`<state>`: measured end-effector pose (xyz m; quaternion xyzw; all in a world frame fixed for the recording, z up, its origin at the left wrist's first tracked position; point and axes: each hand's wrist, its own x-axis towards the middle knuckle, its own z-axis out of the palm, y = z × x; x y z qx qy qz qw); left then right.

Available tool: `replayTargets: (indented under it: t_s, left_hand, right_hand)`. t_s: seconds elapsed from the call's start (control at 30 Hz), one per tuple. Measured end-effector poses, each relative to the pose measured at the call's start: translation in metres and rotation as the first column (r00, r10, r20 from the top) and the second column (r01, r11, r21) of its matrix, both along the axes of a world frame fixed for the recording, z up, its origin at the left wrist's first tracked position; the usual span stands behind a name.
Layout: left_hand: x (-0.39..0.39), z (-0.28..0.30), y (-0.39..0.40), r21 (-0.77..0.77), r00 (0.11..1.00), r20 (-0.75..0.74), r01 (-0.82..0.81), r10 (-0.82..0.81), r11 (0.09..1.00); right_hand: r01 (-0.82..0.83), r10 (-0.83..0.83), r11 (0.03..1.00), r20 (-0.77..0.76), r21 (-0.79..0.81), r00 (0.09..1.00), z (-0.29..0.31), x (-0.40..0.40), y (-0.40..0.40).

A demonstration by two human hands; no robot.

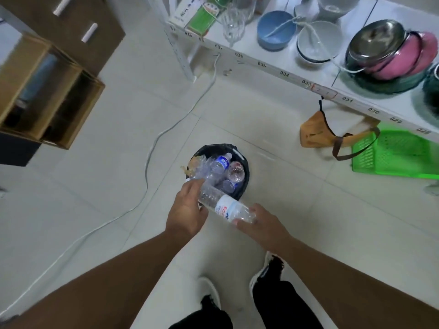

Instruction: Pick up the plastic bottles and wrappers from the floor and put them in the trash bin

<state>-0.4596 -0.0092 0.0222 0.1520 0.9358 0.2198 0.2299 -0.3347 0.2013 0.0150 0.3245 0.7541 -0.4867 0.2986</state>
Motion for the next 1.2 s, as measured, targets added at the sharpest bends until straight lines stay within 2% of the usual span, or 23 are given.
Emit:
replayTargets:
  t_s: [0.2,0.3,0.4,0.5,0.6,0.73,0.87,1.03,1.2]
  left_hand:
    - [-0.032,-0.051,0.04,-0.013,0.984,0.106,-0.143,0.143,0.99]
    - [-0.051,-0.071,0.037,-0.014,0.986,0.132,-0.101,0.102,0.995]
    - [-0.071,-0.078,0.015,0.007,0.994,0.103,-0.038,0.037,0.999]
    - [-0.085,-0.073,-0.014,0.082,0.992,0.099,0.064,-0.072,0.995]
    - [-0.106,-0.076,-0.033,0.095,0.984,0.095,0.139,-0.148,0.986]
    - [-0.132,-0.085,-0.051,0.111,0.991,0.074,0.101,-0.109,0.989]
    - [-0.143,-0.087,-0.062,0.085,0.991,0.103,0.076,-0.084,0.994]
    - [-0.144,-0.081,-0.06,0.01,0.97,0.209,0.128,-0.127,0.992]
    - [-0.149,-0.065,-0.039,0.017,0.974,0.194,0.113,-0.115,0.993]
  right_hand:
    - [0.28,-0.293,0.955,0.192,0.093,0.937,-0.034,-0.035,-0.036]
    - [0.379,-0.403,0.915,0.259,0.138,0.878,-0.057,-0.053,-0.057]
    - [0.557,-0.57,0.819,0.303,0.138,0.764,-0.077,-0.081,-0.081]
    - [0.719,-0.707,0.684,0.351,0.123,0.614,-0.095,-0.115,-0.096]
    - [0.811,-0.759,0.578,0.426,0.091,0.493,-0.118,-0.15,-0.093]
    - [0.832,-0.741,0.55,0.502,0.071,0.447,-0.134,-0.182,-0.081]
    - [0.792,-0.703,0.606,0.515,0.073,0.49,-0.125,-0.185,-0.078]
    - [0.543,-0.586,0.809,0.357,0.222,0.727,-0.099,-0.164,-0.074]
    - [0.401,-0.46,0.862,0.15,0.309,0.875,-0.07,-0.14,-0.058]
